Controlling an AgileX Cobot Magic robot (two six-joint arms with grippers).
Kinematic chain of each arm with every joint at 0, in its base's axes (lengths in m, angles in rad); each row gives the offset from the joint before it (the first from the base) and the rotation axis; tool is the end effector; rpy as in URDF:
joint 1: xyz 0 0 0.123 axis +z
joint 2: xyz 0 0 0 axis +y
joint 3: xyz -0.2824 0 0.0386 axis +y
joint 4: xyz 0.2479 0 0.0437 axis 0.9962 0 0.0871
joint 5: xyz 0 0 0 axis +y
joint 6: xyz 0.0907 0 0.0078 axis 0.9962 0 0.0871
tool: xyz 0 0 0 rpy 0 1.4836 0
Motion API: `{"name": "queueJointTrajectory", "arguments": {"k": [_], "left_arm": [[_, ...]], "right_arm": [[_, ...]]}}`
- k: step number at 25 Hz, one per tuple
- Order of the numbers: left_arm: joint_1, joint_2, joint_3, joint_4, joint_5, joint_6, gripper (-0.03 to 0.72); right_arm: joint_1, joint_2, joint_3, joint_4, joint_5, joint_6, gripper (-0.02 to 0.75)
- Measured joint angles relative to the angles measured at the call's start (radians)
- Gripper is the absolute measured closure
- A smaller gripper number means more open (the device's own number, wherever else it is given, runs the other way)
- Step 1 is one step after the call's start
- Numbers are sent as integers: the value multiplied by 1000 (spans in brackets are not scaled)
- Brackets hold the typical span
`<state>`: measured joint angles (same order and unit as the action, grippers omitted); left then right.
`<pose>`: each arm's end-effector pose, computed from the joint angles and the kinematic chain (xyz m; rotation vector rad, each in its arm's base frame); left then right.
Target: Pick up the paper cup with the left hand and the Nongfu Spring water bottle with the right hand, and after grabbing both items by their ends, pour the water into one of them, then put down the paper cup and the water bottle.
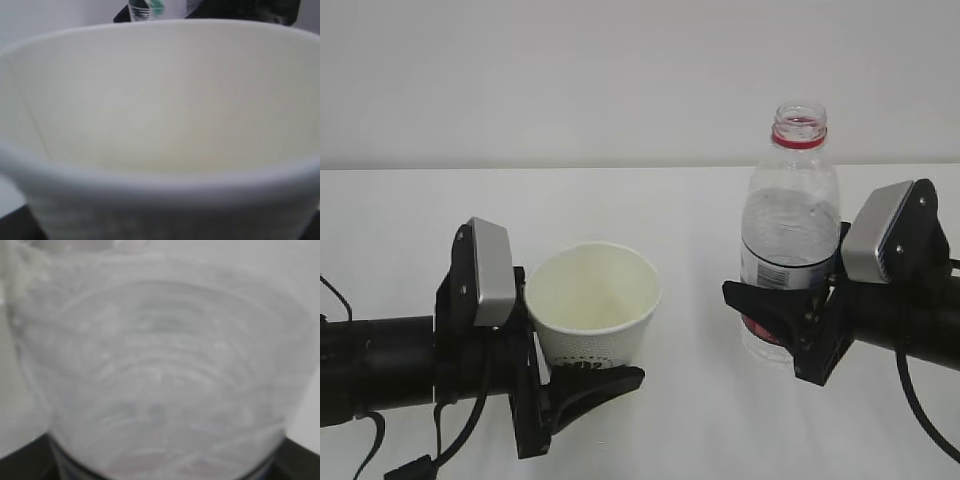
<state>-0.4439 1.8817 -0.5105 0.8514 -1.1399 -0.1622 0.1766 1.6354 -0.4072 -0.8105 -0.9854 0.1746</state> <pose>0.2245 -0.1756 0.1246 1.1253 1.5097 -0.8181 0.2361 0.0979 0.1595 -0.8918 1.6388 0.4950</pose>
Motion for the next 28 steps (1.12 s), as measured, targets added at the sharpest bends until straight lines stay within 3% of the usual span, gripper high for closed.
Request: {"name": "queueJointTrajectory", "arguments": {"k": [8, 14, 28], "left_arm": [[-61, 0, -30, -30, -1, 0, 114], [-67, 0, -72, -31, -1, -101, 146], [-76, -42, -80, 32, -1, -126, 150]], "right_arm": [[0, 0, 0, -9, 6, -8, 225], [0, 0, 0, -9, 6, -12, 225], [0, 0, 0, 21, 14, -47, 225]]}}
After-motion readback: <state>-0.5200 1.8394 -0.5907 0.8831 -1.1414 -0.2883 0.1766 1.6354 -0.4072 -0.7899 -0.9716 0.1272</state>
